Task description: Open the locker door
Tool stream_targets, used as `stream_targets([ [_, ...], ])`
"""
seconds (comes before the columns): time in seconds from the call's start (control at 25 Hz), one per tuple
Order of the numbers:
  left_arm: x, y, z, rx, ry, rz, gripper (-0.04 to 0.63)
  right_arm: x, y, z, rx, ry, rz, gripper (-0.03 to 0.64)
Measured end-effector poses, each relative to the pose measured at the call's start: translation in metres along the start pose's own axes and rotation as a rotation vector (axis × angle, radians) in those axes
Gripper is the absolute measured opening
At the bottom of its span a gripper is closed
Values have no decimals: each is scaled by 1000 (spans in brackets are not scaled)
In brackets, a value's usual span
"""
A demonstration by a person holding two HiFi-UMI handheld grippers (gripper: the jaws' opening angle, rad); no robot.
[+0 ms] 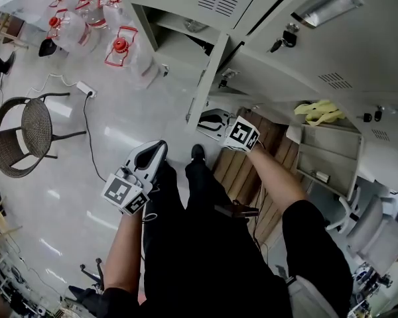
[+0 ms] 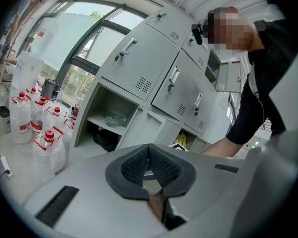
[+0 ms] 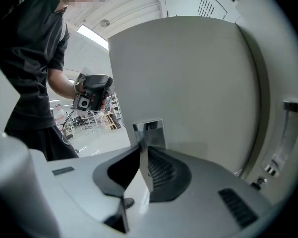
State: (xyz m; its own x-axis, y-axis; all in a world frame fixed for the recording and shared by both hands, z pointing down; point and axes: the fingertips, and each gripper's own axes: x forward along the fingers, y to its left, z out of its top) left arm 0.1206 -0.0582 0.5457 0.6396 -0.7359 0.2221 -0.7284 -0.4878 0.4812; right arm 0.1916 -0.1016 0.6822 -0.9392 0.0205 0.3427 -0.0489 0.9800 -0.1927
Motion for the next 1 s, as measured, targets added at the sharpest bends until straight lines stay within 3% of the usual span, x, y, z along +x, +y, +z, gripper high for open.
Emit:
stream_targets([
  [0.32,0,-12,-13,-11,15,22,11,-17,4,-9,-2,9,65,60],
  [1.0,10,-32,-16,-2,19,18,11,-48,4,-22,-24,35,71,61],
])
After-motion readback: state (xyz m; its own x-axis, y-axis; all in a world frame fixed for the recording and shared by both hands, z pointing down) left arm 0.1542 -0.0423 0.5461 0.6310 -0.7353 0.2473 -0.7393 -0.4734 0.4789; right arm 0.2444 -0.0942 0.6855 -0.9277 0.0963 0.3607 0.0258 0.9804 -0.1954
